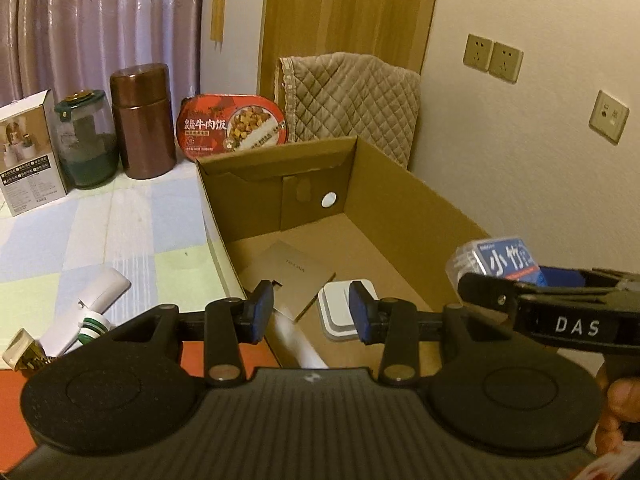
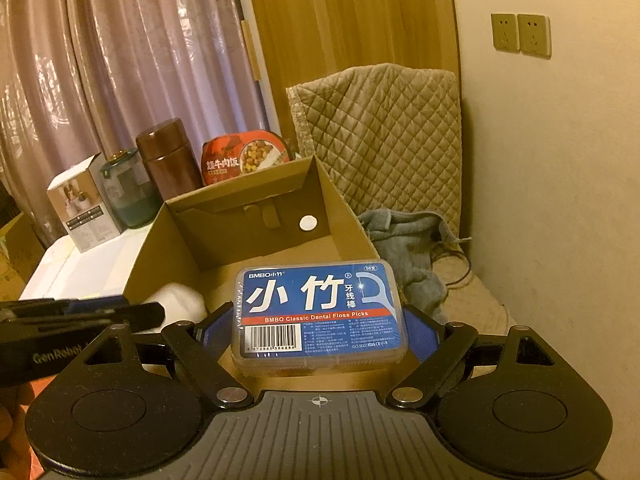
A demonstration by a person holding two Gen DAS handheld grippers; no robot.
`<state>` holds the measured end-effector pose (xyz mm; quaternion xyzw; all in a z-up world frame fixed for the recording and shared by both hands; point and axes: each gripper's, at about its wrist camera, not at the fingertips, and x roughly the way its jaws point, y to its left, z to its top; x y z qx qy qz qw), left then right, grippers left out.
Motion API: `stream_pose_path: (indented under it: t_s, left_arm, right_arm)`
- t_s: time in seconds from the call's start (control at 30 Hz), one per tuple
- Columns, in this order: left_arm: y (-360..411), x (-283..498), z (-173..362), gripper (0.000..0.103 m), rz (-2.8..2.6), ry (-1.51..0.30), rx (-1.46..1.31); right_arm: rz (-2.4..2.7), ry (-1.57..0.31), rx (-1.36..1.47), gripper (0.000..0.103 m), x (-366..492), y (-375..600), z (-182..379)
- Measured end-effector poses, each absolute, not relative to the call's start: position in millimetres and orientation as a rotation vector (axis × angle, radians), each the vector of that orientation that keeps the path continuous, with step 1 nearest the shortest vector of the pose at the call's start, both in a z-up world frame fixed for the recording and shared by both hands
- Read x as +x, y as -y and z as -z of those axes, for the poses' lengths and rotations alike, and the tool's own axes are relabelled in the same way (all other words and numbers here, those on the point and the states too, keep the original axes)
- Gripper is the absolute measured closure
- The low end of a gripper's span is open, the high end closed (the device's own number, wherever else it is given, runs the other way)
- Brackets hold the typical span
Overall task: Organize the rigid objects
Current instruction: 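Lower the white remote into the box and open the left gripper, then open the right gripper to drop the floss-pick box into the box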
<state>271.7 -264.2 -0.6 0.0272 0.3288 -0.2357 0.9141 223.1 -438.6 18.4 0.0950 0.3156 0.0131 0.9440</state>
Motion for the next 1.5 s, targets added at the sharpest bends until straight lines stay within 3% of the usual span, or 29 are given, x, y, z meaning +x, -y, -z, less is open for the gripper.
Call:
stream_pose_path:
  t_s: [1.5]
  left_arm:
    - [245.6, 259.5, -9.9, 0.067, 0.469, -0.68, 0.05]
  right_arm:
    - [-0.063, -0.718, 0.129, 0.019, 229.2, 418.2, -3.6]
